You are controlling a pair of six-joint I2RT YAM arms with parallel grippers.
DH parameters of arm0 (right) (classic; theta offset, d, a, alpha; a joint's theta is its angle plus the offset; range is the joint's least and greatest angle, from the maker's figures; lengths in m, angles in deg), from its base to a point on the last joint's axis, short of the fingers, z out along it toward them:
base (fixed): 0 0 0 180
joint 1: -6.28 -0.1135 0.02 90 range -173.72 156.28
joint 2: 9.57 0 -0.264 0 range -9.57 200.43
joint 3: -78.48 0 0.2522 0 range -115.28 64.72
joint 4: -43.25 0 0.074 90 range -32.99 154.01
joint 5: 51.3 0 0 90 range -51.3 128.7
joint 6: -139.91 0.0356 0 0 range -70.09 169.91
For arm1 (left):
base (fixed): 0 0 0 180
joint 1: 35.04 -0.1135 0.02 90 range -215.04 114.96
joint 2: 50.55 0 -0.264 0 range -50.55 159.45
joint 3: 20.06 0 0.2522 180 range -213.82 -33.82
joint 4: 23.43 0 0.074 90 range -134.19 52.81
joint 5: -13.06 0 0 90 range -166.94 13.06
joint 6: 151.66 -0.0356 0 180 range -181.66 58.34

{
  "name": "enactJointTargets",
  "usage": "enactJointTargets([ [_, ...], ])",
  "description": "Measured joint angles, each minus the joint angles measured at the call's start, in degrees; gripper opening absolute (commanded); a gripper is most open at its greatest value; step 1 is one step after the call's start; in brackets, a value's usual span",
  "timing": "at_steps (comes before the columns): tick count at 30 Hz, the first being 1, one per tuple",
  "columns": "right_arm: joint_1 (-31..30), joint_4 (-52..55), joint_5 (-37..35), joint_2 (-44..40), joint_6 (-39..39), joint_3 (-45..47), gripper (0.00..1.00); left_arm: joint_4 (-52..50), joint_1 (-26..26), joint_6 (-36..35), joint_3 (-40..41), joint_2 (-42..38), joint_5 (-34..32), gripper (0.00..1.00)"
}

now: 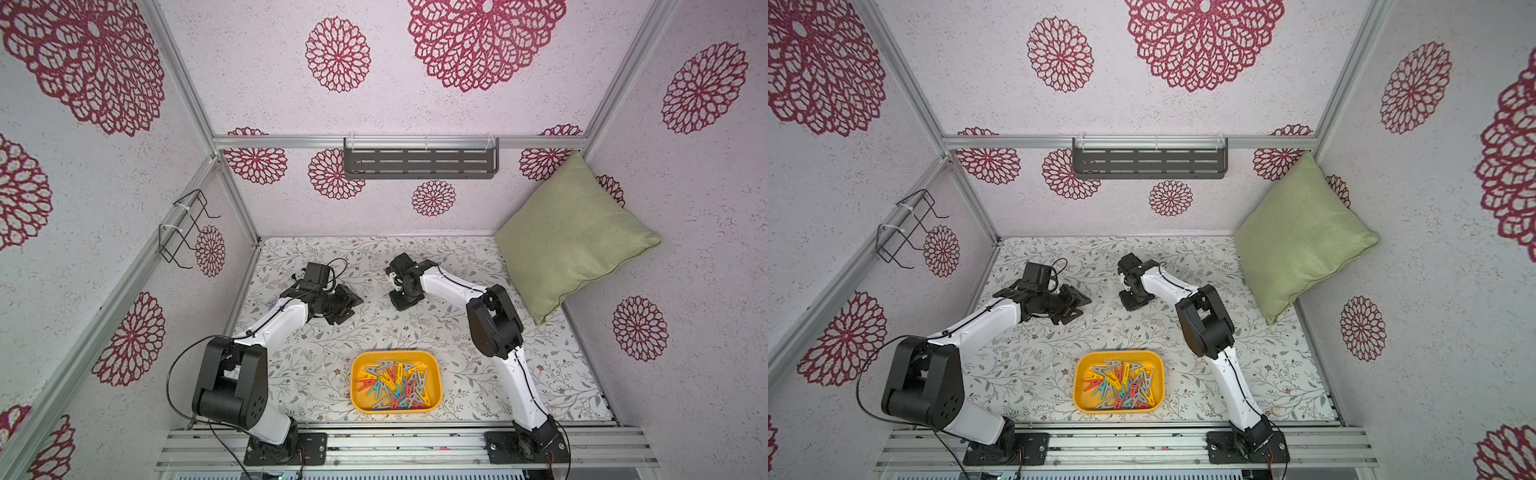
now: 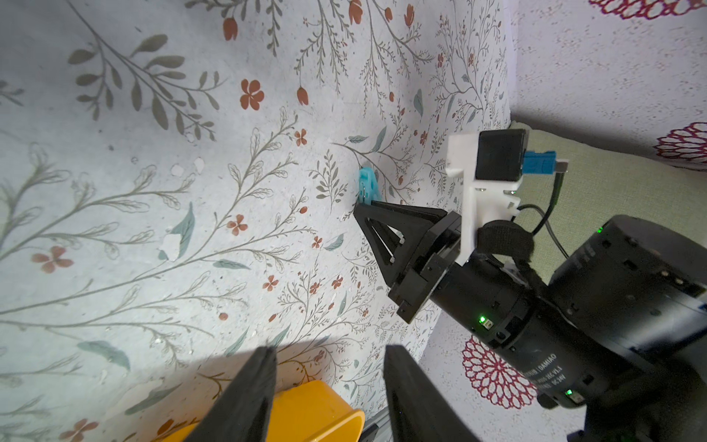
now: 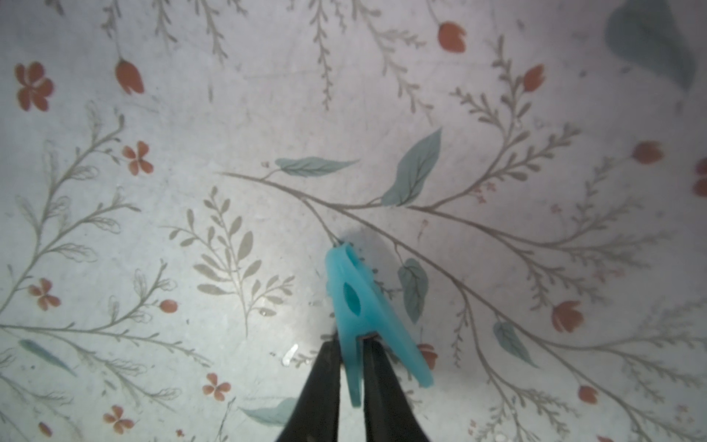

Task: Put the clothespins into the storage box
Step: Pick up the clothespin from the center of the board, then place the clothespin in the storage box.

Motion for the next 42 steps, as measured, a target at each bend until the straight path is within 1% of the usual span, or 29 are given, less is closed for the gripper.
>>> enactJointTargets([
  [4, 0.0, 0.0, 1.3, -0.2, 0.9, 0.0, 0.06, -0.1, 0.0, -0.1, 0.0, 0.0, 0.0, 0.52],
  [8, 0.0, -0.2, 2.7, -2.0, 1.3, 1.8, 0.05, -0.1, -0.1, -0.1, 0.0, 0.0, -0.1, 0.52],
  [13, -0.5, -1.3, 4.7, -9.0, 2.0, 7.4, 0.04, -0.9, -0.1, -0.1, 0.0, -1.3, -0.5, 0.52],
  [19, -2.5, -4.6, 7.3, -21.1, 2.9, 17.6, 0.04, -1.4, -0.1, -0.1, 0.9, -5.2, -1.7, 0.52],
  [24, -7.3, -8.0, 9.8, -30.3, 3.4, 28.0, 0.04, -1.6, -0.1, 0.3, 3.8, -8.6, -3.1, 0.53],
  [33, -18.2, -13.7, 14.6, -42.2, 5.4, 44.8, 0.07, -2.8, 0.0, 1.9, 8.7, -14.4, -6.4, 0.53],
  [35, -19.3, -14.7, 15.1, -44.1, 5.9, 47.6, 0.12, -2.9, 0.0, 2.2, 9.6, -16.0, -7.1, 0.53],
  [37, -20.3, -15.5, 15.2, -45.3, 6.7, 49.7, 0.2, -3.1, -0.1, 2.6, 10.7, -17.6, -7.8, 0.53],
  [42, -21.5, -17.4, 14.3, -46.7, 8.6, 53.2, 0.51, -4.2, -0.1, 3.1, 12.6, -21.6, -9.3, 0.54],
])
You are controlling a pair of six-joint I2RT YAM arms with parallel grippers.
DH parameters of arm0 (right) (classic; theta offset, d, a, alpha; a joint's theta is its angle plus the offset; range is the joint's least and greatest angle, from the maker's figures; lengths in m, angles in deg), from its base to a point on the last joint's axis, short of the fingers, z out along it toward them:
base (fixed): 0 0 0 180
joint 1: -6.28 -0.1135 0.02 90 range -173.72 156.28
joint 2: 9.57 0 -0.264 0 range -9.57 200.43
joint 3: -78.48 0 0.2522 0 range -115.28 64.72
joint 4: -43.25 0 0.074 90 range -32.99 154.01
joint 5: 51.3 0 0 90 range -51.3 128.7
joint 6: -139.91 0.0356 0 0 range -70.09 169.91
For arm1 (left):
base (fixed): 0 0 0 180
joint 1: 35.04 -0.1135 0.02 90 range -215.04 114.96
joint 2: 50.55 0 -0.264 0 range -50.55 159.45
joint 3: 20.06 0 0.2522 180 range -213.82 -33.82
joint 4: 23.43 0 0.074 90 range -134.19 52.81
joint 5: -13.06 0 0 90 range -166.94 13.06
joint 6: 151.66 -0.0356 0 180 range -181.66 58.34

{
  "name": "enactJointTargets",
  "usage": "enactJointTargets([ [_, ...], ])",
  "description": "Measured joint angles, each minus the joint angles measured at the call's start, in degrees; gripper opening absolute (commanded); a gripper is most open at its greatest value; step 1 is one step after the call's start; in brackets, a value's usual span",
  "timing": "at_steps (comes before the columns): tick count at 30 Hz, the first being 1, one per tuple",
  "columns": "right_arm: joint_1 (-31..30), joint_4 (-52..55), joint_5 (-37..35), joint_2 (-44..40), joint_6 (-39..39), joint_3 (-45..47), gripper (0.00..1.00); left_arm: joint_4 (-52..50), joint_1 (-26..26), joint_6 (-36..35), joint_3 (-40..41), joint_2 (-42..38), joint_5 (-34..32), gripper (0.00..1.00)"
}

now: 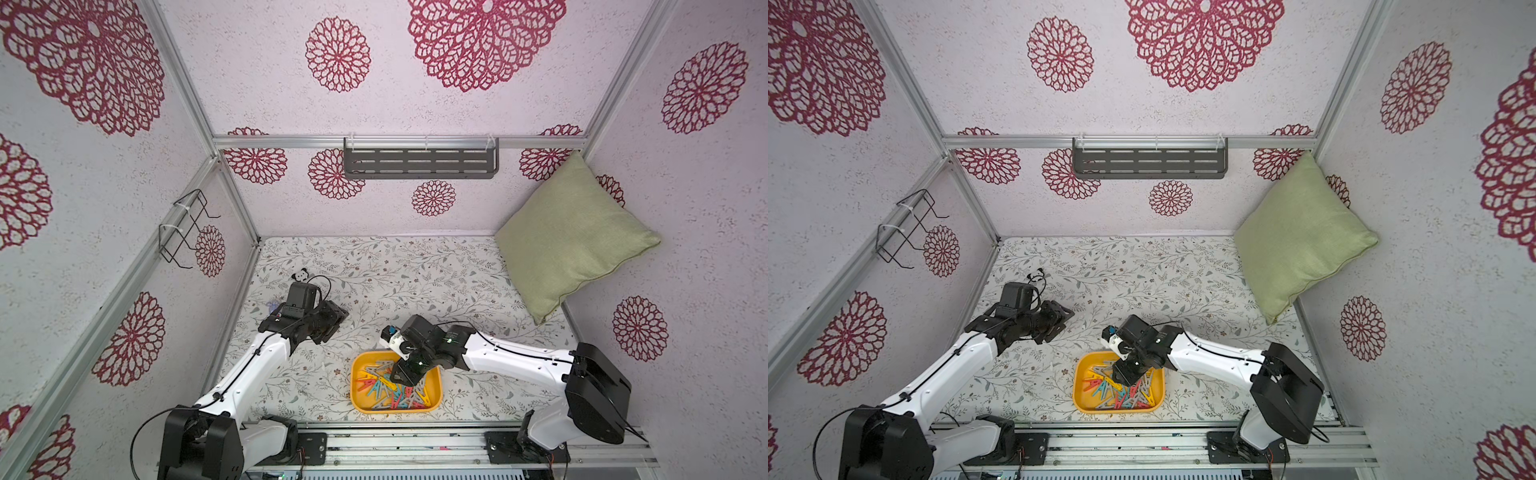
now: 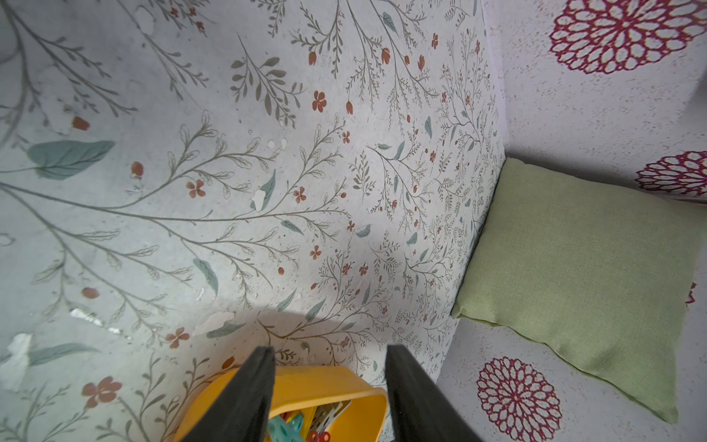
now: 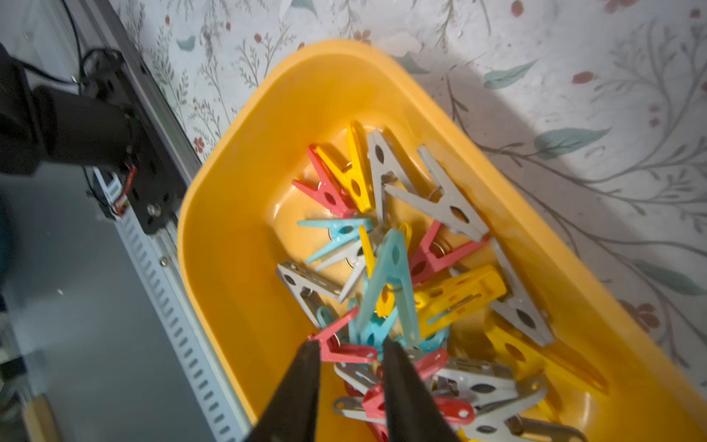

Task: Put the clothespins into the storage box
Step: Place the clothespin in the storage box, then reset both arms

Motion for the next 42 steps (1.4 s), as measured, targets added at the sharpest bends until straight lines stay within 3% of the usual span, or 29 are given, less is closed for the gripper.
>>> enactJointTargets([
  [6, 0.0, -1.0, -5.4, -3.0, 1.1, 0.2, 0.7, -1.9, 0.0, -0.5, 0.4, -5.0, -2.6, 0.58],
  [10, 0.5, -2.0, -11.9, -6.6, 1.8, 0.0, 0.75, -5.0, -0.3, -2.4, -1.4, -8.5, -4.8, 0.63],
  [11, 1.0, -2.3, -13.9, -7.8, 1.9, -0.2, 0.76, -5.9, -0.3, -3.2, -2.5, -9.3, -5.6, 1.0],
  [16, 4.4, -6.1, -22.9, -12.7, 1.9, -0.2, 0.81, -9.8, -1.1, -7.1, -7.6, -12.2, -8.5, 0.97],
  [18, 7.5, -10.5, -28.0, -16.9, 1.2, 1.7, 0.99, -11.4, -1.7, -9.4, -10.6, -13.5, -10.3, 0.97],
  [23, 11.3, -26.3, -40.7, -26.6, -4.2, 9.0, 0.99, -13.3, -2.2, -15.2, -17.2, -15.3, -18.2, 0.97],
  [28, 14.1, -41.5, -44.6, -33.7, -12.0, 19.3, 0.99, -12.6, -2.3, -22.5, -18.9, -15.4, -30.3, 0.97],
  [35, 29.9, -39.3, -43.5, -25.0, -12.2, 10.6, 0.99, -1.7, -2.5, -36.2, -9.3, -18.0, -41.0, 0.97],
  [42, 41.6, -42.2, -40.7, -14.9, -10.9, 16.4, 0.99, 11.3, -7.4, -41.4, -0.9, -9.8, -48.9, 0.97],
])
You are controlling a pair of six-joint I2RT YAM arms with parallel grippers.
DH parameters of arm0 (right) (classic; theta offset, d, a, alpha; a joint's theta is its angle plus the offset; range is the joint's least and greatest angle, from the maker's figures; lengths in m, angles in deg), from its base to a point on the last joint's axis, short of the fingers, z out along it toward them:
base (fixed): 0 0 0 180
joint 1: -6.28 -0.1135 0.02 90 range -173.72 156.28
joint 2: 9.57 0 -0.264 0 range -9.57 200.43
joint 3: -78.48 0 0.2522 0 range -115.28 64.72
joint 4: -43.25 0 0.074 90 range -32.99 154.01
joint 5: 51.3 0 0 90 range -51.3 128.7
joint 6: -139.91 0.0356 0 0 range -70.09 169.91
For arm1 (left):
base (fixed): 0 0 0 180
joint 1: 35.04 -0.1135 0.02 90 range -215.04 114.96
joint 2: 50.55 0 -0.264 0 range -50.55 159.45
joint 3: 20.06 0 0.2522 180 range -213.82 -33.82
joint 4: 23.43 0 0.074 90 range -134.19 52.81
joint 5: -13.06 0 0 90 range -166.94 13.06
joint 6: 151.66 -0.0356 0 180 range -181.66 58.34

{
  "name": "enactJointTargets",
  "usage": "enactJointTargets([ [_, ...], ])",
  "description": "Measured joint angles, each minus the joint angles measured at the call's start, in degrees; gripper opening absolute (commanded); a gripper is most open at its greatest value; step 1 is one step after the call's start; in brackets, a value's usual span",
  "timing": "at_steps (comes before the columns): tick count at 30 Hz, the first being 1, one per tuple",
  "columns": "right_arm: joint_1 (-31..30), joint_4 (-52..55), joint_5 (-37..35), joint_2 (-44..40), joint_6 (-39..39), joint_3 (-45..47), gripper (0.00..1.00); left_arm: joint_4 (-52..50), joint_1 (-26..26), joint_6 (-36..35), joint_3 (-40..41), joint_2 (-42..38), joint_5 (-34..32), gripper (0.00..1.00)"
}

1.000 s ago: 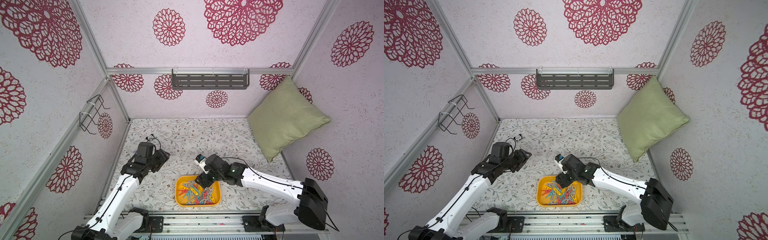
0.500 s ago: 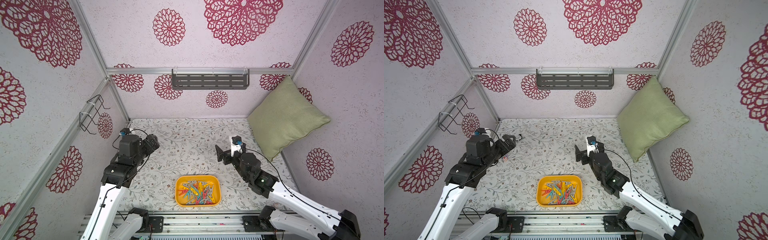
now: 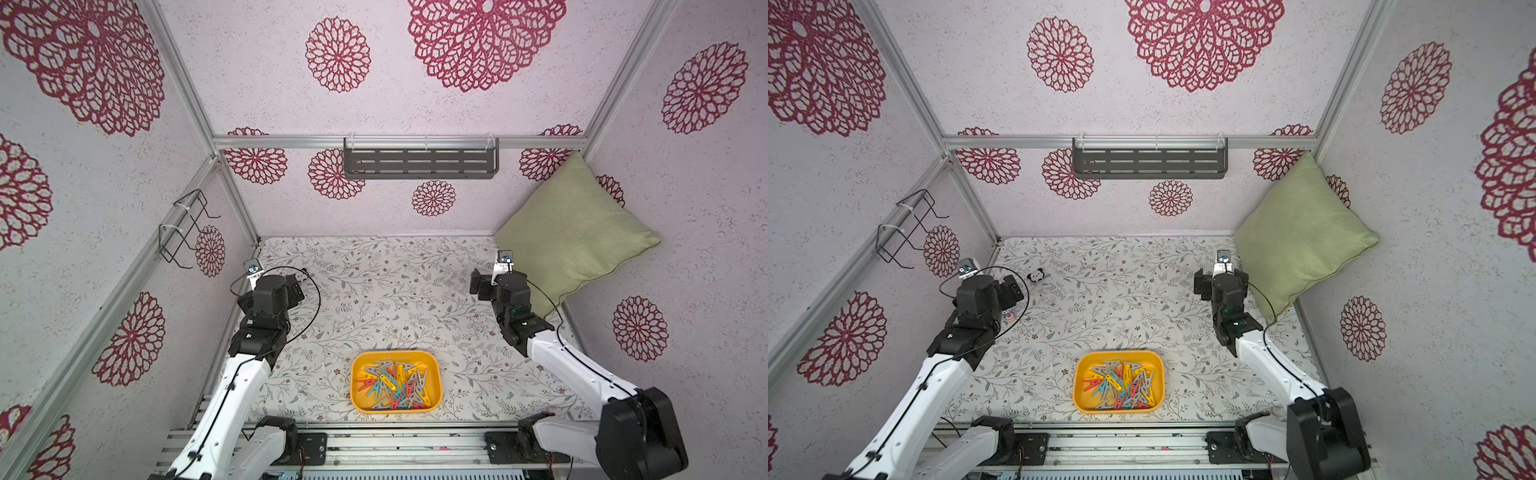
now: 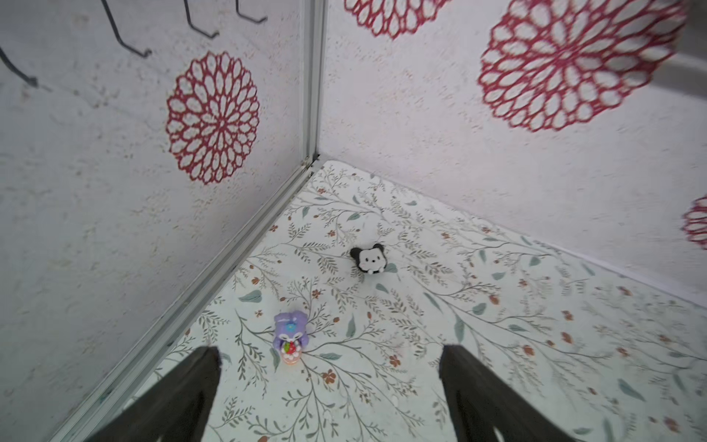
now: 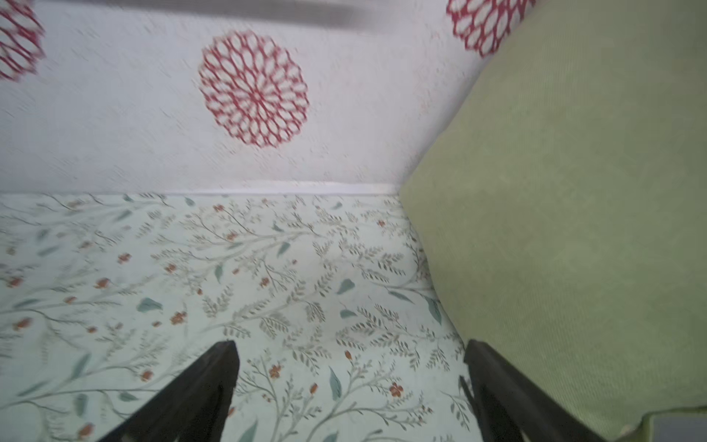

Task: Put the clothespins into the storage box
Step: Reset both arms

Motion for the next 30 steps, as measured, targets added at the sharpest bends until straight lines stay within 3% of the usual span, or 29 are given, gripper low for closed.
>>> enactJointTargets([
  [4, 5.1, -5.8, 0.4, 3.3, -0.1, 8.5, 0.99, 7.8, -4.3, -1.2, 9.2, 5.7, -0.7, 0.97],
  [9, 9.1, -20.3, 1.2, 5.4, -1.5, 19.6, 0.99, 19.2, -9.0, -1.7, 17.4, 9.4, 0.3, 0.97],
  [14, 11.5, -34.0, 4.7, 11.6, -1.9, 23.4, 0.99, 37.0, -12.5, -3.0, 23.6, 13.7, 3.9, 0.97],
  [20, 12.2, -50.3, 8.9, 15.8, -2.9, 28.2, 0.99, 51.5, -13.9, -7.3, 23.2, 23.1, 11.4, 0.97],
  [24, 12.1, -54.4, 9.6, 16.8, -3.1, 29.2, 0.99, 60.8, -14.4, -8.9, 23.6, 28.9, 14.7, 0.97],
  [30, 12.0, -57.3, 9.7, 16.8, -3.4, 29.1, 0.99, 64.2, -14.1, -10.1, 23.5, 30.7, 15.4, 0.97],
])
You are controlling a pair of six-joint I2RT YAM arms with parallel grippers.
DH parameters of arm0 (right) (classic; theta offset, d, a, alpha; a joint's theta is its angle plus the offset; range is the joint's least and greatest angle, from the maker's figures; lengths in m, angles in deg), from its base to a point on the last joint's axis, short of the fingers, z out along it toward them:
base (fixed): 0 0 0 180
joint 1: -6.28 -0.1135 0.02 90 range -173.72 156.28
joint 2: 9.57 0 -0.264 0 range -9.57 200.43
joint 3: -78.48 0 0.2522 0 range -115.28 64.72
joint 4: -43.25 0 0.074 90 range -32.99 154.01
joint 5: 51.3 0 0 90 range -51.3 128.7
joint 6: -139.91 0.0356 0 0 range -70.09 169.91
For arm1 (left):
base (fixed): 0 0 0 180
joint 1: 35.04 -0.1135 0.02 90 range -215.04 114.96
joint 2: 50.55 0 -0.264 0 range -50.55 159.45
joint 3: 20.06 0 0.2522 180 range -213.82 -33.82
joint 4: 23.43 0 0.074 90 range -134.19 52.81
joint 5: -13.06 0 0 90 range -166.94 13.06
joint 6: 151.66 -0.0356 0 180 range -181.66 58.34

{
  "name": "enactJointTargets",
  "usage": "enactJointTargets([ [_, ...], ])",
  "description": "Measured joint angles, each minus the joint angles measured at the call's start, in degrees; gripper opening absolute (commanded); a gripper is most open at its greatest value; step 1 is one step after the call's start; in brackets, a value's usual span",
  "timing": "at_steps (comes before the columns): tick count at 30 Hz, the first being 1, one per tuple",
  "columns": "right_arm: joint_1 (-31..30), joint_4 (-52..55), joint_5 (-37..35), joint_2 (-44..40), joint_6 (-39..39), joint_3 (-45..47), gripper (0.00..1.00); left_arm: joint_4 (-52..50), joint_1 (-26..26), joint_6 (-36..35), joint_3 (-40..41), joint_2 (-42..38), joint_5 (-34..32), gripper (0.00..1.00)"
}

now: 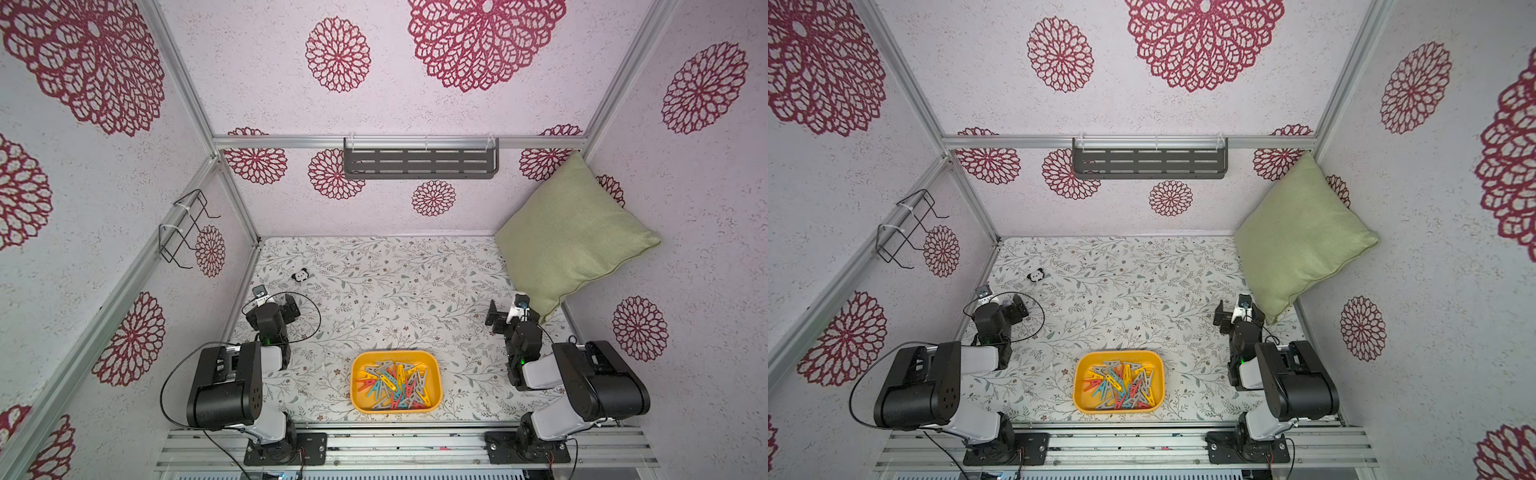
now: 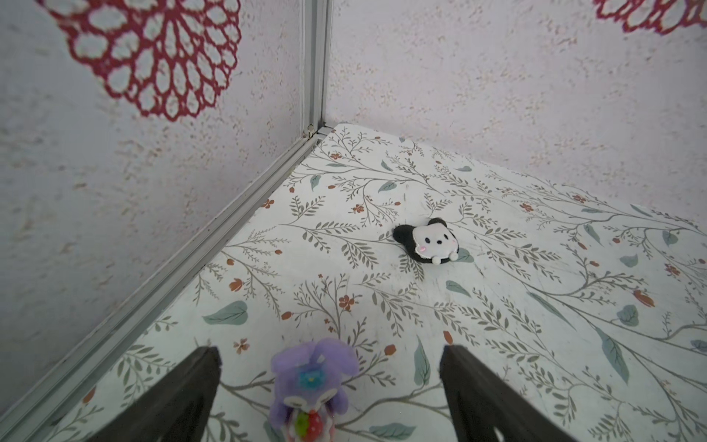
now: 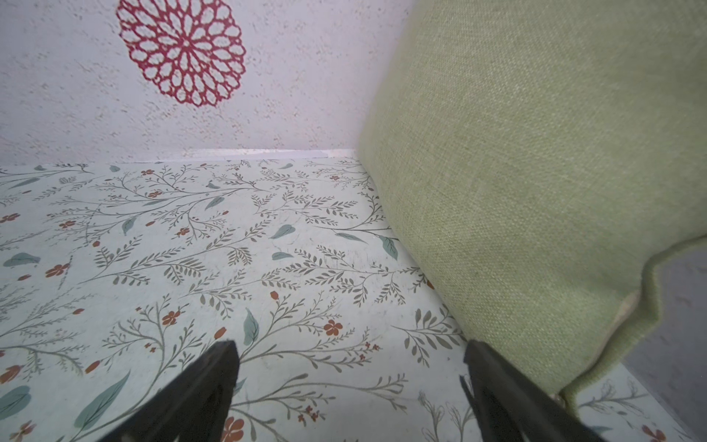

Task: Put the clothespins into the storage box
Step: Reset both arms

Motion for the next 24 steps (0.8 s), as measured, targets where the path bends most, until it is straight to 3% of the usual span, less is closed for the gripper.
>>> enactJointTargets([
  [11, -0.6, -2.4, -3.5, 0.0, 0.1, 0.2, 0.99, 1.2, 2.6, -1.9, -0.2, 0.0, -4.7, 0.97],
  [24, -0.3, -1.8, -4.1, 0.0, 0.1, 0.3, 0.99, 1.2, 2.6, -2.0, -0.3, 0.2, -5.6, 0.97],
])
